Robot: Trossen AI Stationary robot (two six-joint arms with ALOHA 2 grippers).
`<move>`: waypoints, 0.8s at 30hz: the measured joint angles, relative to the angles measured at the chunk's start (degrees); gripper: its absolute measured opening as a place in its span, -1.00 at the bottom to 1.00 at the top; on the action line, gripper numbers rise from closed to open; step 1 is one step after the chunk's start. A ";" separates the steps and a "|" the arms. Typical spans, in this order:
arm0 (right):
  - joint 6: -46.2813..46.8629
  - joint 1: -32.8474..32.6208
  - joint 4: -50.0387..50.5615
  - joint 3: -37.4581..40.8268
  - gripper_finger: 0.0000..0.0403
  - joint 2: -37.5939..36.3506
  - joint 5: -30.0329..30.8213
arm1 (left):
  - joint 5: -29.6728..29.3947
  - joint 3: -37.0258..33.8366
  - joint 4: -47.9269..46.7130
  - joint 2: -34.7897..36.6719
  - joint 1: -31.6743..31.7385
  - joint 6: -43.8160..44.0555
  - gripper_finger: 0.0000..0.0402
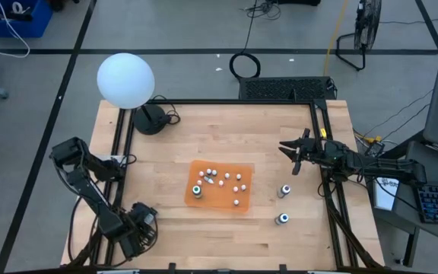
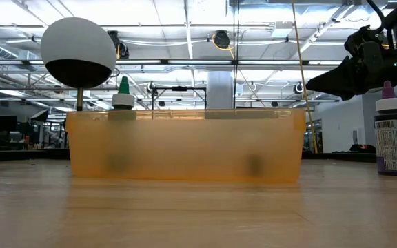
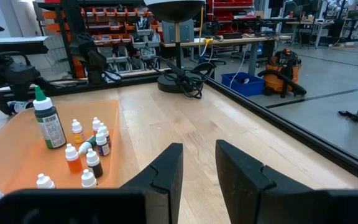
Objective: Pick & Place food coloring
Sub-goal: Put the large black food coloring bottle into the orange bin
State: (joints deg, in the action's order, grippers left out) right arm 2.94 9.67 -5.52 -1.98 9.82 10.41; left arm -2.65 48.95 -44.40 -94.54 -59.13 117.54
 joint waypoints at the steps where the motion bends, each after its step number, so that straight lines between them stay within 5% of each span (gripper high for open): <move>1: 0.00 0.00 0.00 0.00 -0.58 0.00 0.00 | -0.01 -0.02 0.18 -0.02 0.02 -0.27 0.05; 6: 0.00 0.00 0.01 0.00 -0.58 0.00 -0.01 | 0.67 0.32 0.37 -0.11 0.46 -2.91 -0.41; 15: -0.59 0.01 0.09 0.02 -0.58 0.00 0.00 | -8.64 1.81 -0.69 5.70 5.49 -16.64 -0.41; 24: -0.62 0.00 0.09 0.07 -0.58 0.00 0.00 | -9.86 10.45 -13.43 12.70 12.42 -33.87 -0.41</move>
State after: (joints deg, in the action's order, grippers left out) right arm 2.32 9.67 -5.43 -1.91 9.82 10.41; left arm -12.51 59.40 -57.83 -81.84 -46.72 83.67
